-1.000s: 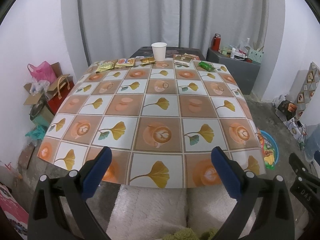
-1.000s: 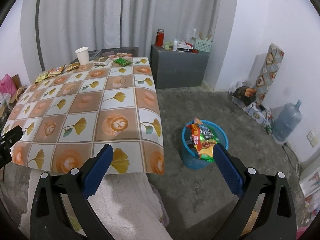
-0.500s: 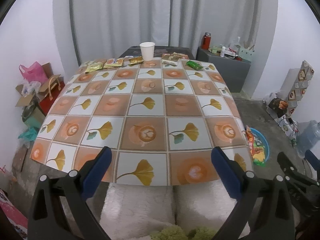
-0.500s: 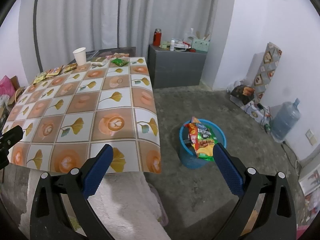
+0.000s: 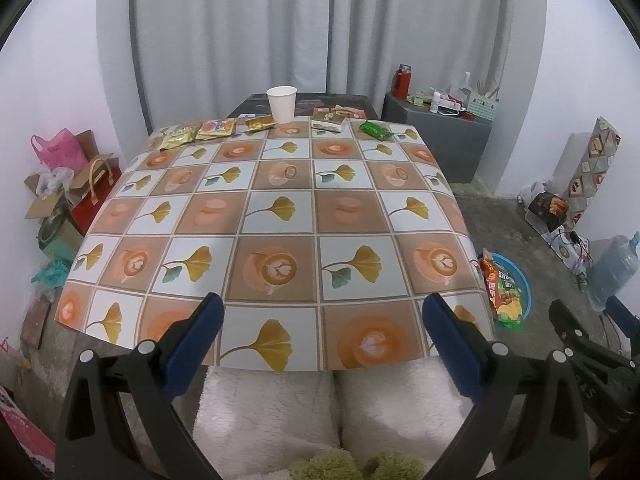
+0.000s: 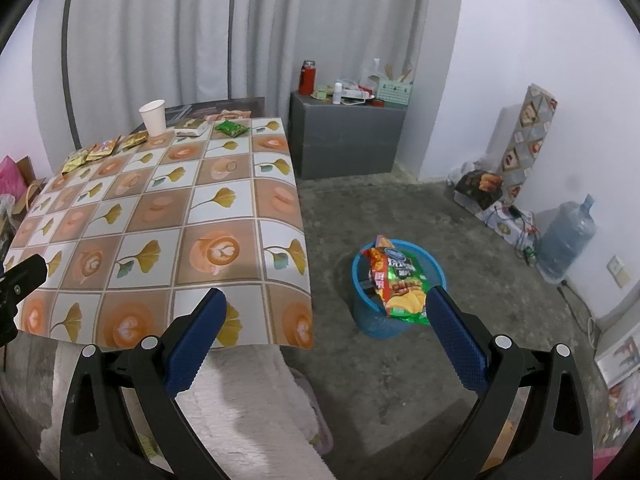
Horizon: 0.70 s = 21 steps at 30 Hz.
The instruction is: Collect trash
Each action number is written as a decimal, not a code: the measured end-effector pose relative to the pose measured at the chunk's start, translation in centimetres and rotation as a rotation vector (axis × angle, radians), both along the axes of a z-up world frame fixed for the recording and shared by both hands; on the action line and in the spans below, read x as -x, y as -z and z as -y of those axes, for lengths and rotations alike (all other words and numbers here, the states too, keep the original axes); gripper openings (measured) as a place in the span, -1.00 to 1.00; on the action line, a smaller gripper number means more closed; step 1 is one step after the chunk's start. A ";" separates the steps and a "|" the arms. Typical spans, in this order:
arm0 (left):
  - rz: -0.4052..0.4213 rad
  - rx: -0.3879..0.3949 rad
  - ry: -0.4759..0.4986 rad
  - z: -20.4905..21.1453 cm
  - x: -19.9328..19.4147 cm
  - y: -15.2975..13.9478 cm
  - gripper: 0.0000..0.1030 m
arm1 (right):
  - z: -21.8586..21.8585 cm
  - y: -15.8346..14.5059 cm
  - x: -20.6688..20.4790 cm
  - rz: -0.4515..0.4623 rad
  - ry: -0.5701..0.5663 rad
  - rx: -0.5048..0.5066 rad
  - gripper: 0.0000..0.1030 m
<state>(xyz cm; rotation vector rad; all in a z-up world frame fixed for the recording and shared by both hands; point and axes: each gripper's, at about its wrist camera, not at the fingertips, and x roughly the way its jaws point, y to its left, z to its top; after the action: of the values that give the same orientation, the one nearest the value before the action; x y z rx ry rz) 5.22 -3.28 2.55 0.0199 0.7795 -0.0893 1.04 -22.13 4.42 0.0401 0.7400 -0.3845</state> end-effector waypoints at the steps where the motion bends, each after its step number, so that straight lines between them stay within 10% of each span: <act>1: 0.002 0.000 -0.001 0.0 0.0 0.0 0.89 | 0.0 0.0 0.0 0.000 0.000 -0.001 0.86; 21: 0.007 -0.006 -0.003 0.2 0.0 -0.1 0.89 | 0.2 0.0 0.0 0.000 -0.002 -0.002 0.86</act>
<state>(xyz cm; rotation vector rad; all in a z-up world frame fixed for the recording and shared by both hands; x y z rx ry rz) 5.18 -3.44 2.67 0.0249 0.7732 -0.0844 1.04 -22.36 4.46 0.0414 0.7400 -0.3816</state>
